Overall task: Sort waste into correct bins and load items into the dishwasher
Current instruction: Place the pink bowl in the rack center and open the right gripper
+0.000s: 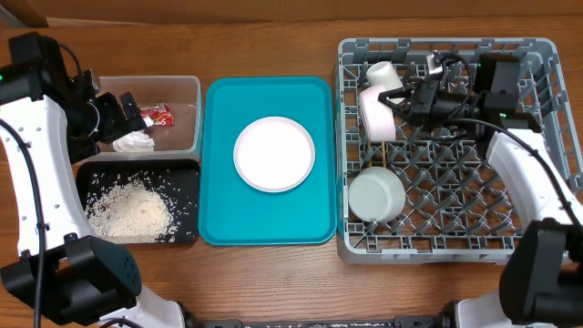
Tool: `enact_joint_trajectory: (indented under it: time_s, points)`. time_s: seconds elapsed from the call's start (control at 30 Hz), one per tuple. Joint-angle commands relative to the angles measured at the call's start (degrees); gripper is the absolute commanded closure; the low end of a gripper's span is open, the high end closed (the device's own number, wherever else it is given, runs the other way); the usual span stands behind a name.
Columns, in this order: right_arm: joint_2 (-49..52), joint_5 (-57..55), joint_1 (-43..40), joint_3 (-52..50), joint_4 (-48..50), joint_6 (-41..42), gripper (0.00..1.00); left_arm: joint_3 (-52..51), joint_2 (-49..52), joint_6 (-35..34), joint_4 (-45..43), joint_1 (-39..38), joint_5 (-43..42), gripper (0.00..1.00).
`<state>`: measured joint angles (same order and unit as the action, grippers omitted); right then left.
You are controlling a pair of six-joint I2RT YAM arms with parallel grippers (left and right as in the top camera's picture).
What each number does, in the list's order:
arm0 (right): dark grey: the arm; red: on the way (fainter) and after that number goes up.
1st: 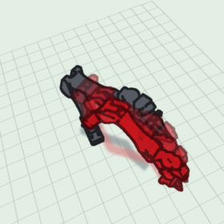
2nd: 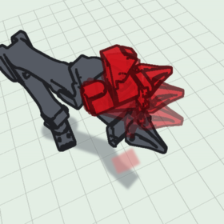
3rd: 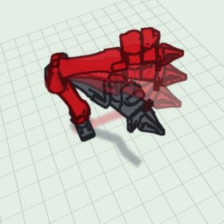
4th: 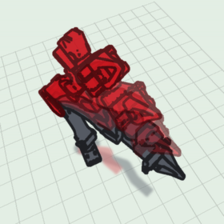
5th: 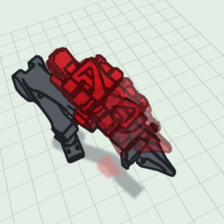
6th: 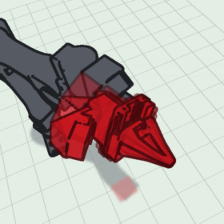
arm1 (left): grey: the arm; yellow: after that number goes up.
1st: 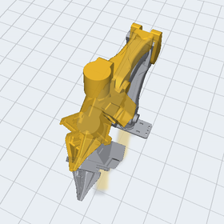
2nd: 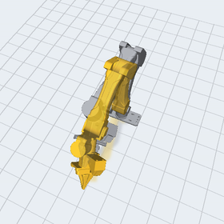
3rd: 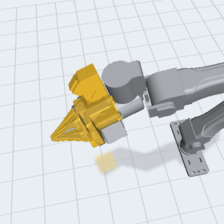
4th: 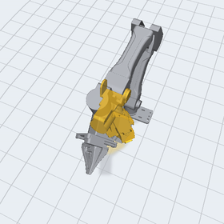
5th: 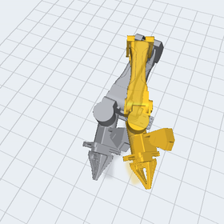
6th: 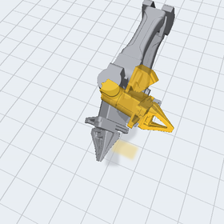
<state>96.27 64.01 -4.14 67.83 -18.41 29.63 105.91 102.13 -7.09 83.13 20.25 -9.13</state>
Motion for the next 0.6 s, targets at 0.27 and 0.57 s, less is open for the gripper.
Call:
enact_joint_trajectory:
  time_s: [0.27, 0.57]
  points:
    - [4.2, -4.2, -0.9, -2.3, -0.3, 1.9, 0.96, 0.9, -0.2, -0.2, 0.0, -0.4, 0.3, 0.0]
    - [4.2, -4.2, -6.6, -3.8, -4.5, 1.7, 0.94, 0.9, -0.2, -0.2, 0.0, -0.4, 0.3, 0.0]
